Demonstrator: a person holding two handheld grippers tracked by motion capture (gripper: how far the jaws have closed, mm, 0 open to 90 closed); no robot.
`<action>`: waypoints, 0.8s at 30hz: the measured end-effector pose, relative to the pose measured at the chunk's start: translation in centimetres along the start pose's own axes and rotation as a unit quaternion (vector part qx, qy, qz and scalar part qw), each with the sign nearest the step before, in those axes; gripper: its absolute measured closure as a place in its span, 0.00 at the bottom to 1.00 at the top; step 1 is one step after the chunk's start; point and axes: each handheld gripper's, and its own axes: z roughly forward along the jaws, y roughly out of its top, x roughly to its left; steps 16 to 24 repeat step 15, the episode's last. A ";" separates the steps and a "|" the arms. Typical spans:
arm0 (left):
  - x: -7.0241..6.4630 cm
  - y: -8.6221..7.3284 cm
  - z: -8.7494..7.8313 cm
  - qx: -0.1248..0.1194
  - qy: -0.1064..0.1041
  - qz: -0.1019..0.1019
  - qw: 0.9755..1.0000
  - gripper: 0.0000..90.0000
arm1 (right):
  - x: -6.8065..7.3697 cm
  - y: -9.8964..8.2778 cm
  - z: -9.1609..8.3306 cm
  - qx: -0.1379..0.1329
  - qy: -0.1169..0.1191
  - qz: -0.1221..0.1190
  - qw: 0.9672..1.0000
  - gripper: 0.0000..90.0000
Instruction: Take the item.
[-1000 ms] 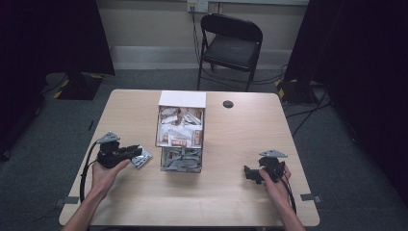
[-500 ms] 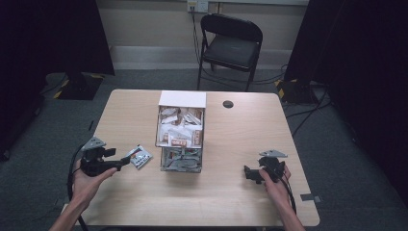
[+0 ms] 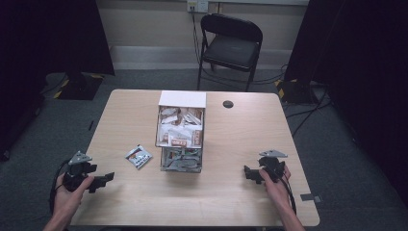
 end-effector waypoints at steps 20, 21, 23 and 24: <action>-1.3 -1.5 3.3 -0.033 0.034 0.025 0.999 0.00 | 0.0 0.0 0.0 0.000 0.000 0.001 1.000 0.00; -1.3 -1.5 3.3 -0.033 0.034 0.025 0.999 0.00 | 0.0 0.0 0.0 0.000 0.000 0.001 1.000 0.00; -1.3 -1.5 3.3 -0.033 0.034 0.025 0.999 0.00 | 0.0 0.0 0.0 0.000 0.000 0.001 1.000 0.00; -1.3 -1.5 3.3 -0.033 0.034 0.025 0.999 0.00 | 0.0 0.0 0.0 0.000 0.000 0.001 1.000 0.00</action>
